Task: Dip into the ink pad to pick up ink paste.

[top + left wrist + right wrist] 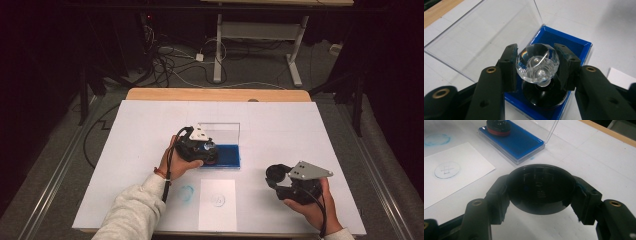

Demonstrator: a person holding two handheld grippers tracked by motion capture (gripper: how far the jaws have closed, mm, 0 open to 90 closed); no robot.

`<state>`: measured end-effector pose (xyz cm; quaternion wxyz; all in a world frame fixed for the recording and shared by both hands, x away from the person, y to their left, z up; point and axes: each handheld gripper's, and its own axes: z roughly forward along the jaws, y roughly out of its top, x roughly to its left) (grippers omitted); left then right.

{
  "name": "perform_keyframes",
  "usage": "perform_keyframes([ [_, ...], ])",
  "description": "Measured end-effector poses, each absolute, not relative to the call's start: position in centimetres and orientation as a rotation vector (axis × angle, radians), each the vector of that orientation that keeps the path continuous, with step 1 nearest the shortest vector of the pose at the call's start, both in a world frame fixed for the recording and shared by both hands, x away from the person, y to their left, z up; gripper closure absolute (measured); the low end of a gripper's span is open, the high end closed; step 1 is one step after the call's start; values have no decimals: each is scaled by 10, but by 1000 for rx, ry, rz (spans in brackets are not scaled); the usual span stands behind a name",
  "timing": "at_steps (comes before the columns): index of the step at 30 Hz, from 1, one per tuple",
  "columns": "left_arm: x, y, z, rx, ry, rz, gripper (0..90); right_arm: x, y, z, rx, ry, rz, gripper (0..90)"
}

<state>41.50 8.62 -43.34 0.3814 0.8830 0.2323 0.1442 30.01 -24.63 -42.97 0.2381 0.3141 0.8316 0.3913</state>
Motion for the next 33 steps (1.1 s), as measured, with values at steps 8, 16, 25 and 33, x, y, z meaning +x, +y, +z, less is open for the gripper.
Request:
perform_keyframes([
  [8,411,88,-436,2251,547,417,552,299,-245,-431,846,2299,1076,385],
  [16,415,92,-440,2220,559,390,550,299,-243,-432,833,2315,1091,385],
  [25,409,96,-446,2182,580,359,547,299,-242,-432,833,2321,1086,385],
  [33,413,92,-441,2231,610,321,547,299,-241,-433,833,2332,1074,385],
])
